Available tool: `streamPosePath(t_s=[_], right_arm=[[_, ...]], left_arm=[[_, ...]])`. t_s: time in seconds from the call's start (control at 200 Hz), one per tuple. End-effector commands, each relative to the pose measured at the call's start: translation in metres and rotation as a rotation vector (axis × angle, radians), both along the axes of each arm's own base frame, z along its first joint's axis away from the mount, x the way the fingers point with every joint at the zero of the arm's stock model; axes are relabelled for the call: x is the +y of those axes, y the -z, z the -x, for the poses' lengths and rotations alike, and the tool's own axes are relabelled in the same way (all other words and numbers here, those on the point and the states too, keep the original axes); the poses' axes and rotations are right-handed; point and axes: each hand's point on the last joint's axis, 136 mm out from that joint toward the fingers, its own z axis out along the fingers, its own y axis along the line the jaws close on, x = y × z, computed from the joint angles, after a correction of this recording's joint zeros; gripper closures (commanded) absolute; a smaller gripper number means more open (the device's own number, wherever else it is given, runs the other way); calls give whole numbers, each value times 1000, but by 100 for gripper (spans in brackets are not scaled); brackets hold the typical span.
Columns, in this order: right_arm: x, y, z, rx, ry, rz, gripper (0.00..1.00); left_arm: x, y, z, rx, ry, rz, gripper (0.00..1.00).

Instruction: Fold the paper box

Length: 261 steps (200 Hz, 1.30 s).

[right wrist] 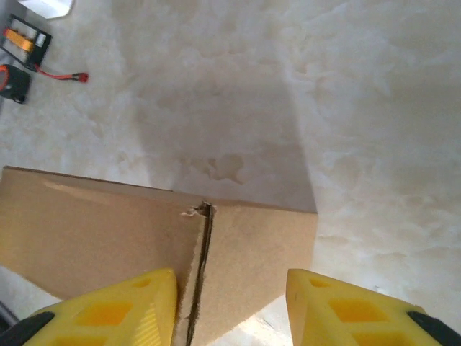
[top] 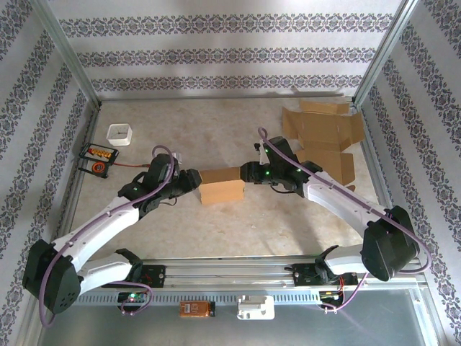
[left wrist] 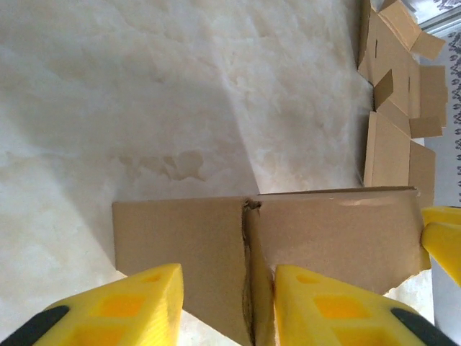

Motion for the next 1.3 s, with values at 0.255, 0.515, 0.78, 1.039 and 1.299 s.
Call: streamPosePath(t_s=[0.255, 0.515, 0.78, 1.039, 1.299], right_arm=[[-9, 46, 39, 148, -27, 68, 69], [-12, 44, 92, 194, -36, 20, 69], [-24, 64, 134, 276, -17, 34, 58], [-29, 61, 118, 192, 45, 44, 39], [11, 56, 90, 170, -4, -9, 28]], left_arm=[[-10, 43, 38, 141, 110, 70, 74], [-8, 12, 70, 116, 160, 118, 74], [-10, 37, 106, 228, 167, 145, 66], [-8, 53, 104, 210, 168, 63, 23], [-1, 46, 62, 69, 158, -144, 4]])
